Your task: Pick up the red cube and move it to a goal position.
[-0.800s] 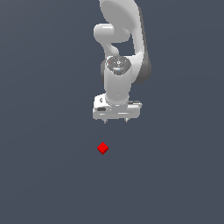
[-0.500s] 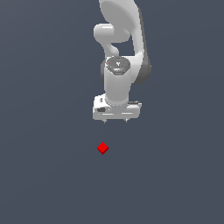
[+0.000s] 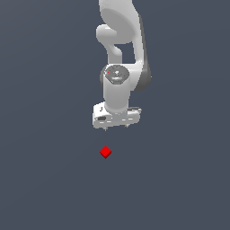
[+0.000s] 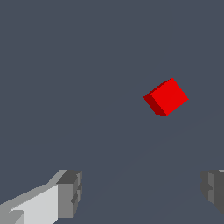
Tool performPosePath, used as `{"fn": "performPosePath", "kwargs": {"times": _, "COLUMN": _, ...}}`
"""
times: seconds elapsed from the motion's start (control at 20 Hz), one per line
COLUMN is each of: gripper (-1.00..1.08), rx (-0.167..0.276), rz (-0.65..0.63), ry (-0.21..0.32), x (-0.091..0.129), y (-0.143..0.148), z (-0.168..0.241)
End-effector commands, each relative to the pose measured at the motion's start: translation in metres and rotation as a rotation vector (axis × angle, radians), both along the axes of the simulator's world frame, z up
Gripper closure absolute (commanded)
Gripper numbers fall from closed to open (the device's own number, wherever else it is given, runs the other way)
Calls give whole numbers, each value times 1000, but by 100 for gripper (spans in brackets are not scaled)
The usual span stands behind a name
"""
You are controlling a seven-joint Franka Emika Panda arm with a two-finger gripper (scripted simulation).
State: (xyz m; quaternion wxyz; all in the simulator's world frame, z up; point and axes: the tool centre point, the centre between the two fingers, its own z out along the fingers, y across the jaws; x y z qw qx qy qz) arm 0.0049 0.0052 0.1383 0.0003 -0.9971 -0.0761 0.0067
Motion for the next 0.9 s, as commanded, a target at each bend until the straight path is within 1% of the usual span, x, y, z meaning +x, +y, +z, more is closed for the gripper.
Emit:
{"fn": "performPosePath", "kwargs": {"times": 0.0, "gripper": -92, "rx": 0, "rz": 41, "ry": -1, "x": 3, "y": -5, "z": -8}}
{"fn": "performPosePath", "kwargs": {"times": 0.4, "gripper": -92, "rx": 3, "rz": 222, "ry": -4, "x": 20, "y": -25, "z": -41}}
{"fn": "performPosePath", "kwargs": {"times": 0.85, "gripper": -92, "rx": 4, "rz": 445, "ry": -9, "x": 47, "y": -44, "z": -82}}
